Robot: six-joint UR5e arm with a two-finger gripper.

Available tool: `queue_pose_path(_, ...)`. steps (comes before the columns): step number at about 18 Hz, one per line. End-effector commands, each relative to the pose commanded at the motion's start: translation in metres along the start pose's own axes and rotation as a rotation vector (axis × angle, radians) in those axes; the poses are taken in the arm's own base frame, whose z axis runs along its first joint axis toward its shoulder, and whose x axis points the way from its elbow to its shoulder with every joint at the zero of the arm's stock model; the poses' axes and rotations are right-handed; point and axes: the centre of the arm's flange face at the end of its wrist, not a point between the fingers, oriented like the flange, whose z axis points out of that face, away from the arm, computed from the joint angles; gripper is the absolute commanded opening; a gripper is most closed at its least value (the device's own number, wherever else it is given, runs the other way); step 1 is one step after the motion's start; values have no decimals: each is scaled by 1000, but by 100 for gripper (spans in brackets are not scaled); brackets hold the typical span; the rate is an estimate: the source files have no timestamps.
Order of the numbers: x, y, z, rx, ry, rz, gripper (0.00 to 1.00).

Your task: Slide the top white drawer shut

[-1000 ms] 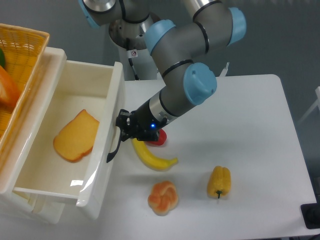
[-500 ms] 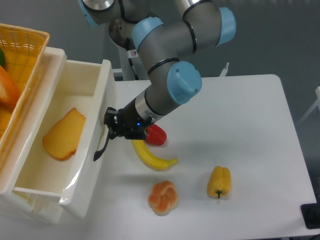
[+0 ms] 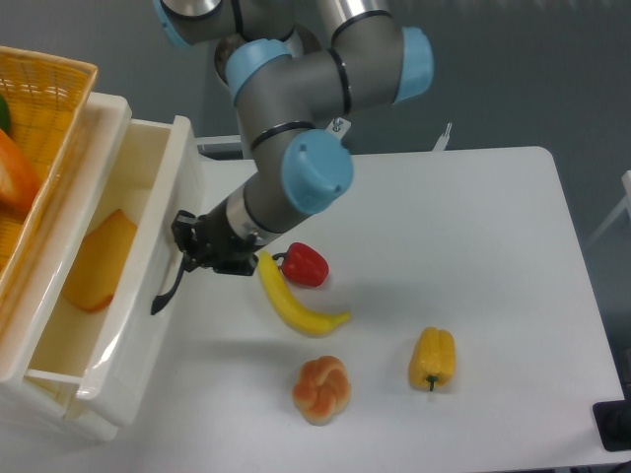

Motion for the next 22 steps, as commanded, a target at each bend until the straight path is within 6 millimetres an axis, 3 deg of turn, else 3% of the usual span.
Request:
queue_pose_path(9,34,-12,24,-28,-3,6,0)
queue_pose_path(16,28,-12,25,-42,-30,4,0)
queue_pose_path(18,7,-8,7,-16,-78,-10,19)
queue_pose_path(19,-12,-3,-6,2,-104,-33,42)
queue_pose_path(20,-30,4,-20,20,-130,-55,56)
queue_pose_path(21,-48,11,-36,41,-157,-78,94)
queue_pose_path(22,-64,17,-50,59,-183,-99,100)
